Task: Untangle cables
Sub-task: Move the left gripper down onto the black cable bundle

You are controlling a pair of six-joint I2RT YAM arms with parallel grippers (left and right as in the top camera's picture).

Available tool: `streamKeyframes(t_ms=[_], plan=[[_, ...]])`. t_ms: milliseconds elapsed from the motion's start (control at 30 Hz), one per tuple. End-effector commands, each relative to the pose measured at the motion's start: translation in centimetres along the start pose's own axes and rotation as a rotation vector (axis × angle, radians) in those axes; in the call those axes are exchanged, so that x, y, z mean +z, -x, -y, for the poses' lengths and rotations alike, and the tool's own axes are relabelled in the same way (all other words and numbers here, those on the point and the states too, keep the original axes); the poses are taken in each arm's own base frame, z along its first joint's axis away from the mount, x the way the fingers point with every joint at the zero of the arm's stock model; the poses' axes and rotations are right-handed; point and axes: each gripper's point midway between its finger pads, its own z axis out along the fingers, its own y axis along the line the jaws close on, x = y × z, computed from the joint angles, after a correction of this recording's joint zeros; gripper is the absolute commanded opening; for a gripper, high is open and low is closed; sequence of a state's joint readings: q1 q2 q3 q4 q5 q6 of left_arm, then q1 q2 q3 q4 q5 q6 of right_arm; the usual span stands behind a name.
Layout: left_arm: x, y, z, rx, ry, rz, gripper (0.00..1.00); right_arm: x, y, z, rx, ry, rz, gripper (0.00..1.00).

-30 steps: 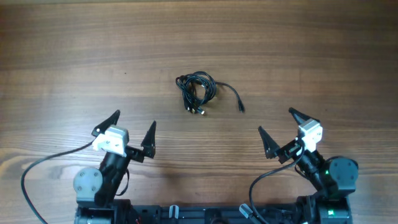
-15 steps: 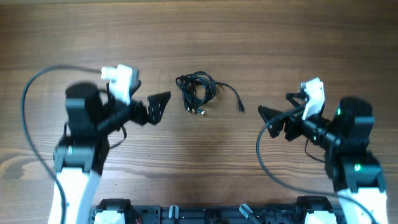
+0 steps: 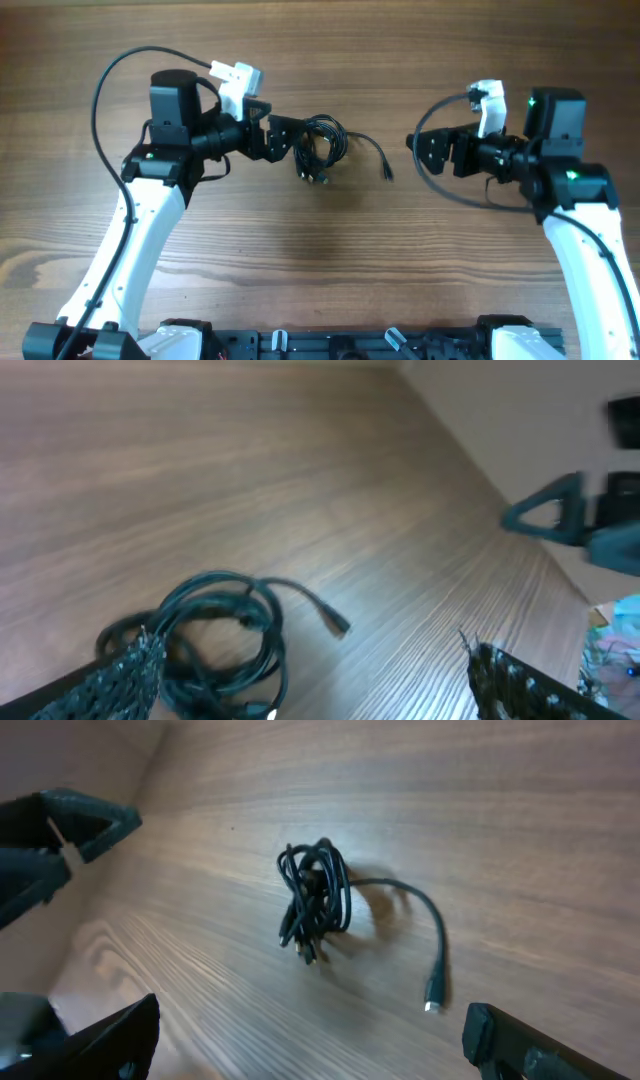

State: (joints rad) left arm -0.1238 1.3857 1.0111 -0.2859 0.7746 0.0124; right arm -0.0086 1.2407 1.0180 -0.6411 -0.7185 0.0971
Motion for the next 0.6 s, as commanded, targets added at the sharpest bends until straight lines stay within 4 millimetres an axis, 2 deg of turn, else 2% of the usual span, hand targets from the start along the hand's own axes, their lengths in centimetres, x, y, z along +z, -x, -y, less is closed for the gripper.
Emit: streamKeyframes(t_ms=[0, 100, 200, 333, 433, 567], plan=[[0.8, 1.5, 0.2, -0.092, 0.028, 0.038, 1.00, 0.7, 0.4, -0.1, 0.080, 0.043, -0.019, 0.99], [1.9, 1.2, -1.5, -0.194, 0.130, 0.044, 1.00, 1.1, 0.1, 0.3, 0.089, 0.041, -0.035, 1.00], [4.3, -0.5, -2.9, -0.296, 0.214, 0.008, 0.98, 1.2, 0.0, 0.5, 0.094, 0.036, -0.041, 1.00], [7.4, -3.7, -4.1, -0.329, 0.293, -0.073, 0.88, 1.2, 0.0, 0.5, 0.077, 0.033, -0.040, 1.00], [8.7, -5.3, -4.9, -0.367, 0.335, -0.106, 0.86, 1.2, -0.1, 0.5, 0.072, 0.032, -0.042, 1.00], [10.0, -7.2, -6.0, -0.543, 0.382, -0.124, 0.72, 1.2, -0.1, 0.5, 0.074, 0.033, -0.043, 1.00]])
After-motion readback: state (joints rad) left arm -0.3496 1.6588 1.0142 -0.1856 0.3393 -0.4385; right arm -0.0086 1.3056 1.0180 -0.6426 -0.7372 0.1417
